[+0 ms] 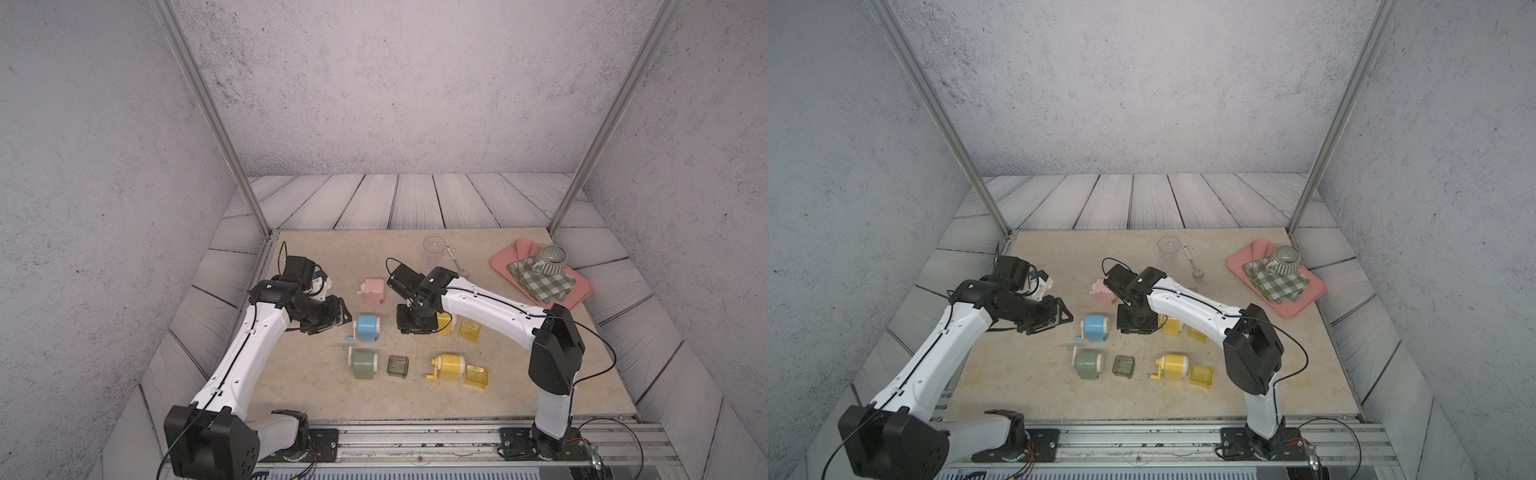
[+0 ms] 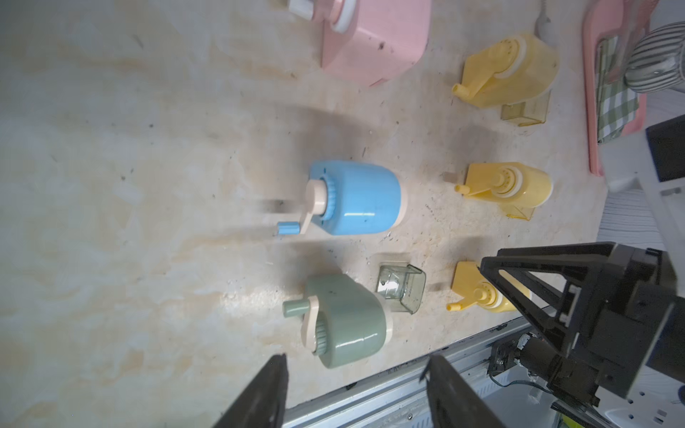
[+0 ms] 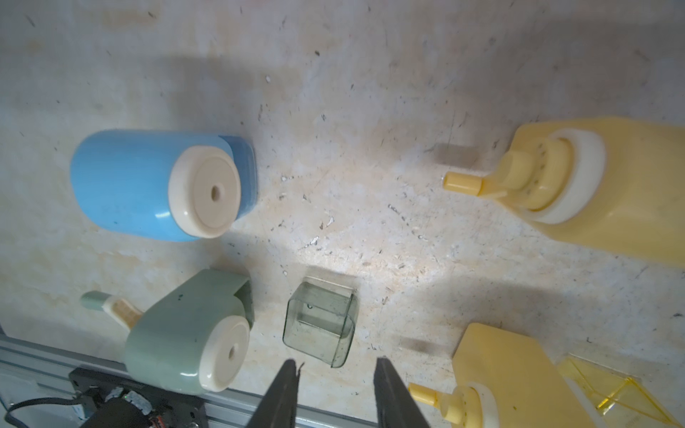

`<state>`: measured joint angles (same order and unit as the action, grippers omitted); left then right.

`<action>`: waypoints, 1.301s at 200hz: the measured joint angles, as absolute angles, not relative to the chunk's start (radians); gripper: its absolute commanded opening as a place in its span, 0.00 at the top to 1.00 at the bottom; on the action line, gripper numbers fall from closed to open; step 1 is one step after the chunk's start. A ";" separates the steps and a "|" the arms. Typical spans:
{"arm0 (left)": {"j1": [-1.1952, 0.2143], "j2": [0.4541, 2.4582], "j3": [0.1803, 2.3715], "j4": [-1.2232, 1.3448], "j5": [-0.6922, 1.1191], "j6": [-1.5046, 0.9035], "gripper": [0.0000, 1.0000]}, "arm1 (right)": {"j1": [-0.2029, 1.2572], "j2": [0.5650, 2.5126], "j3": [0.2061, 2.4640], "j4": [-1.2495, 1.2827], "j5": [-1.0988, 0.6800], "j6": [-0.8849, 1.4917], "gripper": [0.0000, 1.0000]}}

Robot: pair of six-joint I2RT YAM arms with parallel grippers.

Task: Put the tray back into the pencil sharpener
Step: Pick up the container from the center of the board.

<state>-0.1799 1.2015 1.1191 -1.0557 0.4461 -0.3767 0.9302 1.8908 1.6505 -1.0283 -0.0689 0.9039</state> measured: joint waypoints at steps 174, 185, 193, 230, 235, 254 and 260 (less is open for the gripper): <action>-0.230 0.981 0.827 -1.131 0.469 -0.540 0.34 | 1.042 1.790 1.407 -0.899 -0.052 1.021 0.53; -0.234 0.982 0.819 -1.119 0.480 -0.546 0.34 | 1.042 1.821 1.409 -0.894 -0.055 1.029 0.53; -0.236 0.984 0.817 -1.113 0.486 -0.550 0.35 | 1.042 1.843 1.413 -0.892 -0.058 1.034 0.54; -0.244 0.988 0.816 -1.071 0.511 -0.570 0.37 | 1.042 1.913 1.442 -0.905 -0.062 1.051 0.57; -0.245 0.990 0.816 -1.065 0.514 -0.571 0.37 | 1.042 1.916 1.448 -0.907 -0.064 1.055 0.57; -0.247 0.994 0.816 -1.051 0.523 -0.577 0.38 | 1.042 1.923 1.460 -0.908 -0.072 1.064 0.61; -0.249 0.995 0.816 -1.049 0.524 -0.577 0.38 | 1.042 1.926 1.464 -0.908 -0.076 1.066 0.62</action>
<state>-0.2489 0.9955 0.8162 -1.0489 0.5243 -0.5770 1.0424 1.9263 1.4639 -0.9085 -0.0761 1.0664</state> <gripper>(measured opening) 0.626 0.395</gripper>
